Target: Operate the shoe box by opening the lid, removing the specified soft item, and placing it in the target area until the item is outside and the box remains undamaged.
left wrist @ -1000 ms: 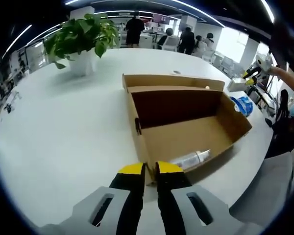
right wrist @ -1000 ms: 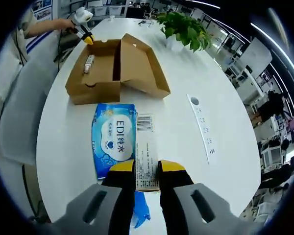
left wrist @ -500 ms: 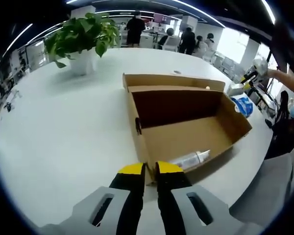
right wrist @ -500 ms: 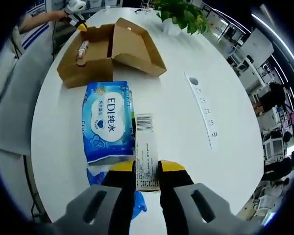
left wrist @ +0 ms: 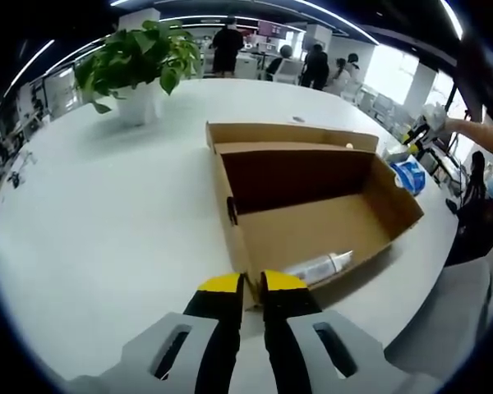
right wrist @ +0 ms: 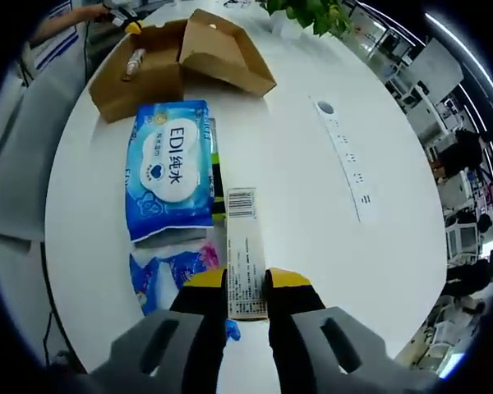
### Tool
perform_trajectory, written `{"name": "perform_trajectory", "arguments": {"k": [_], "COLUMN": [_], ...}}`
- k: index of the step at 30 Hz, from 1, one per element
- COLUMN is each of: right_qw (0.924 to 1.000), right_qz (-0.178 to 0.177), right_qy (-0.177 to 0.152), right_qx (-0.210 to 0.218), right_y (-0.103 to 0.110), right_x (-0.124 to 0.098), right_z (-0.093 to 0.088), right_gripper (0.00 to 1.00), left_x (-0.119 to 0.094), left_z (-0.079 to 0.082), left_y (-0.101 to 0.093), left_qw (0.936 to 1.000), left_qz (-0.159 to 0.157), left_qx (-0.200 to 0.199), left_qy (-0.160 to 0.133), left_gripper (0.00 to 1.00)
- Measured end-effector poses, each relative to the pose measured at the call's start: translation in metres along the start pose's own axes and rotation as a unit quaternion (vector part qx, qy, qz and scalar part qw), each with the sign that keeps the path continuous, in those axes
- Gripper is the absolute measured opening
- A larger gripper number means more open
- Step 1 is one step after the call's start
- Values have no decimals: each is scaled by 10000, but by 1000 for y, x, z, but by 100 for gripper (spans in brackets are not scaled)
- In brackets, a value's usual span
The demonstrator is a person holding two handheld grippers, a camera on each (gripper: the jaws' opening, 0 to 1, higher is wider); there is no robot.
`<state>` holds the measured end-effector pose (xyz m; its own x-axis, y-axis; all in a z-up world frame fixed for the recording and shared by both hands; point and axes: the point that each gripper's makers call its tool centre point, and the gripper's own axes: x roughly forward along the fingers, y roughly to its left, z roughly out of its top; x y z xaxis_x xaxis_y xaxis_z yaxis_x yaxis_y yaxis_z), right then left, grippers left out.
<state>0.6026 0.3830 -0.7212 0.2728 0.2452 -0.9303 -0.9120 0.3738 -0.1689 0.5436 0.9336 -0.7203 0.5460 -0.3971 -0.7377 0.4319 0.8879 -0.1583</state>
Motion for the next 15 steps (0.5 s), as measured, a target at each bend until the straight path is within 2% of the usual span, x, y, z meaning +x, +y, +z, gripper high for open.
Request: {"name": "perform_trajectory", "arguments": {"k": [6, 15], "right_qw": [9999, 9974], "right_qz": [61, 151], "right_qy": [119, 470], "right_qx": [-76, -521], "right_y": [-1, -2], "right_x": [3, 11], "right_z": [-13, -33], "right_gripper": [15, 15], "left_x": [0, 0], "left_z": [0, 0], "left_y": [0, -1], "left_qw": [10000, 10000], "left_qz": [11, 21], "left_qx": [10, 23], "left_qy": [14, 26], "left_gripper": [6, 6]}}
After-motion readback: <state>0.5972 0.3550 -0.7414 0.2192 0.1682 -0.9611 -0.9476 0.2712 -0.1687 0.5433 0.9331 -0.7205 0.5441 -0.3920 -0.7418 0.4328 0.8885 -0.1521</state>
